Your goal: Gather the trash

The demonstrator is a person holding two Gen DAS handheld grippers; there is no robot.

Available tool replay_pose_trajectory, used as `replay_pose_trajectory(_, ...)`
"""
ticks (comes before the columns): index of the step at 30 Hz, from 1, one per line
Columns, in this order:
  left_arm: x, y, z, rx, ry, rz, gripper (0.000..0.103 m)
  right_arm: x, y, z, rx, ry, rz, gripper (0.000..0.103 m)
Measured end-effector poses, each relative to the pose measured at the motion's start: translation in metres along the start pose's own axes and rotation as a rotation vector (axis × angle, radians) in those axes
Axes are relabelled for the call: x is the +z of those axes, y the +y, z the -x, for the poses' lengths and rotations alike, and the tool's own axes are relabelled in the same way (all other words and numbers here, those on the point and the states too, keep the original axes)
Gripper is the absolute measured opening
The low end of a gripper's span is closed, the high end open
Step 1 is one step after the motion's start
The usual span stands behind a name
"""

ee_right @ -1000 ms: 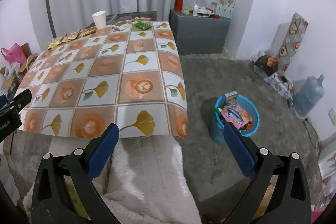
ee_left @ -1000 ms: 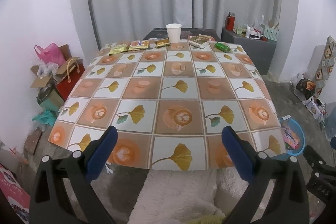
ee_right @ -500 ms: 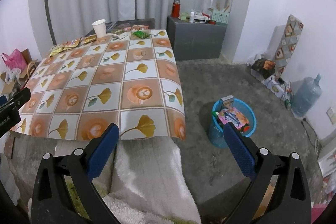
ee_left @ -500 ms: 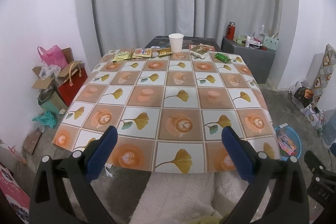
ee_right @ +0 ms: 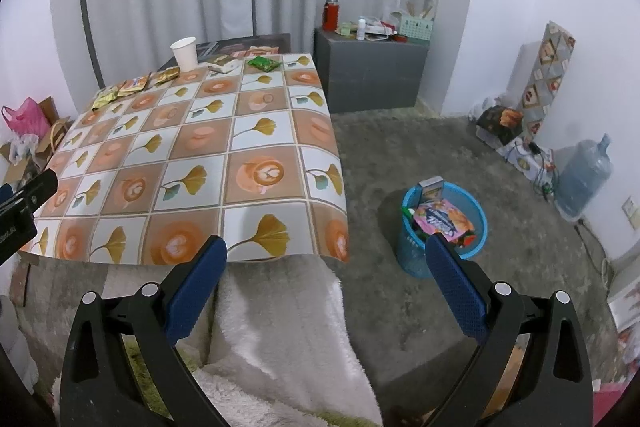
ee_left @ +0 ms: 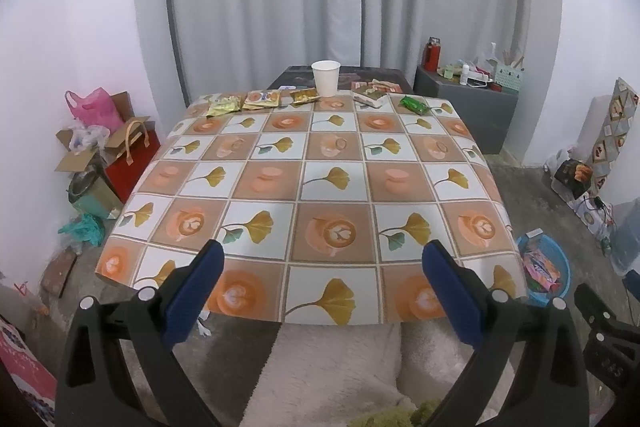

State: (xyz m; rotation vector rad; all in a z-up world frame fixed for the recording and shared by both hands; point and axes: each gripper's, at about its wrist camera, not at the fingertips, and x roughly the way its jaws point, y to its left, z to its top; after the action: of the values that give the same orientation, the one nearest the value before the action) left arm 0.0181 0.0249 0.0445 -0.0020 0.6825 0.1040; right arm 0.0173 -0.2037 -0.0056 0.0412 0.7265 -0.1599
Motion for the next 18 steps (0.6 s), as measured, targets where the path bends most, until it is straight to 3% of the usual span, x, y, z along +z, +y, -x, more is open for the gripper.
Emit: replay_pose_trajectory(18,0.007,-0.013,-0.005,-0.069,0.02,-0.015,0.097,0.001,-0.008,-0.003,-0.022,0.005,-0.013,0.096)
